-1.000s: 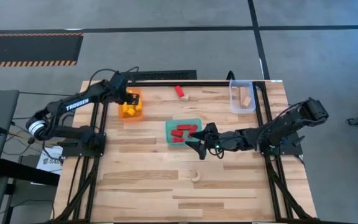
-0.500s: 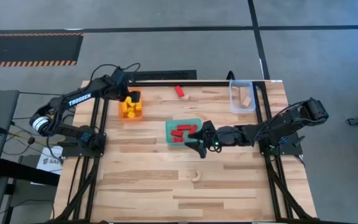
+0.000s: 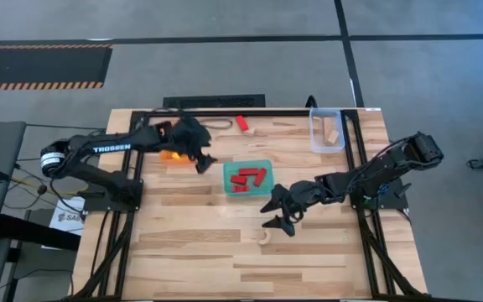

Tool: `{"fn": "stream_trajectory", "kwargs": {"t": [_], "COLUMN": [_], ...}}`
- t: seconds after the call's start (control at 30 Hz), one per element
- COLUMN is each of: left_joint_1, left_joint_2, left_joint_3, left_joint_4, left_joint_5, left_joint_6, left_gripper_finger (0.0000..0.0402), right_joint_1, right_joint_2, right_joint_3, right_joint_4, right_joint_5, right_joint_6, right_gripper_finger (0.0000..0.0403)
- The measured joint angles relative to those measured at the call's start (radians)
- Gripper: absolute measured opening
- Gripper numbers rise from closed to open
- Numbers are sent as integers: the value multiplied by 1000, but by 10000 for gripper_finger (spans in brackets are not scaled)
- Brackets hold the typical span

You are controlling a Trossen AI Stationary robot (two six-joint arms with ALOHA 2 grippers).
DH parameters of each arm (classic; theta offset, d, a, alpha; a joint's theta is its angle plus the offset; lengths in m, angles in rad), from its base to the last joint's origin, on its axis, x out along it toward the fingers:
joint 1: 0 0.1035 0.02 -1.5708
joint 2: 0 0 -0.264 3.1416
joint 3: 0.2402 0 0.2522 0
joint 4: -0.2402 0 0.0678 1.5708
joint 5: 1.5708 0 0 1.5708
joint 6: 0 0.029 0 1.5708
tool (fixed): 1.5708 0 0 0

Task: Sort & place blocks by color
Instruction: Put the brown block into the transparent bin

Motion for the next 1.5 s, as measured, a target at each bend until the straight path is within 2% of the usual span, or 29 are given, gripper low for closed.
{"fn": "stream_trajectory", "kwargs": {"t": [0.17, 0.3, 0.43, 0.6, 0.8, 0.9, 1.27, 1.5], "left_joint_1": [-118, -173, -229, -309, -392, -398, -392, -392], "left_joint_2": [0, 0, 0, 0, 0, 0, 0, 0], "left_joint_3": [-2, -3, -3, -3, -18, -20, -20, -20], "left_joint_4": [34, 15, -25, -56, -34, -31, 30, 31], "left_joint_5": [-52, -60, -73, -166, -233, -236, -229, -229], "left_joint_6": [10, 6, 18, 44, 73, 73, 60, 31], "left_gripper_finger": [322, 322, 322, 322, 322, 322, 322, 322], "right_joint_1": [37, 55, 129, 190, 220, 214, 216, 197], "right_joint_2": [0, 0, 1, 49, 232, 305, 447, 464], "right_joint_3": [0, 0, 0, 42, 254, 326, 373, 377], "right_joint_4": [-62, -74, -83, -174, -424, -454, -508, -526], "right_joint_5": [-16, 3, 42, 136, 134, 143, 240, 237], "right_joint_6": [-370, -410, -491, -512, -524, -503, -590, -605], "right_gripper_finger": [302, 302, 302, 302, 302, 302, 302, 287]}}
